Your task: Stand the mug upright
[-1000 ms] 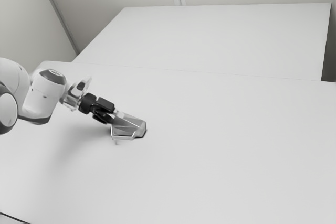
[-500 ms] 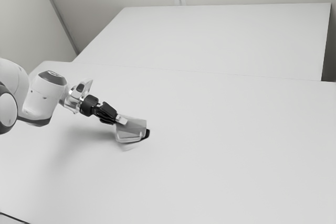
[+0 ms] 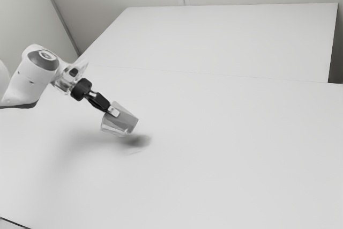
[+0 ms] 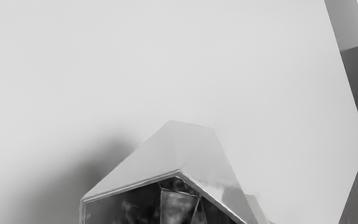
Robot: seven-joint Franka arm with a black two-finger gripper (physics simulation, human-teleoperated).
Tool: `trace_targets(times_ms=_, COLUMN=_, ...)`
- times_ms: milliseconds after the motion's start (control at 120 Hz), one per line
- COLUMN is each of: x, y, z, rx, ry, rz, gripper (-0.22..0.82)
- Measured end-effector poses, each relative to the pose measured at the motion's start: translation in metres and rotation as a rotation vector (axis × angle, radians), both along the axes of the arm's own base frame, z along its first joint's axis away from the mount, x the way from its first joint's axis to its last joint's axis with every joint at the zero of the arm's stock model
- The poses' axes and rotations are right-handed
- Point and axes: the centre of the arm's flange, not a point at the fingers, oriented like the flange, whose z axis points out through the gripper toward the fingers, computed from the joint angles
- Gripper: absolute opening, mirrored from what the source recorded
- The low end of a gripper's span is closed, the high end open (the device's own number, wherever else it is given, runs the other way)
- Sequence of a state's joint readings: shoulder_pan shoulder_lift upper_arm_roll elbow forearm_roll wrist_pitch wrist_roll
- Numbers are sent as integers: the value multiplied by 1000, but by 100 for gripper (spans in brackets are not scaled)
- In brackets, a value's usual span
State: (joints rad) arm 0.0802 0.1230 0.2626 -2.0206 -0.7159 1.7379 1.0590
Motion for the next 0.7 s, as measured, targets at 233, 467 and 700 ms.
trace_targets(times_ms=233, x=-6, y=-41, z=36, rx=478, ry=-115, rz=-235, gripper=-18)
trace_targets(times_ms=467, x=-26, y=-46, z=35, rx=632, ry=-190, rz=-216, gripper=-18)
trace_targets(times_ms=700, x=-27, y=-52, z=13, rx=670, ry=-196, rz=-182, gripper=-18)
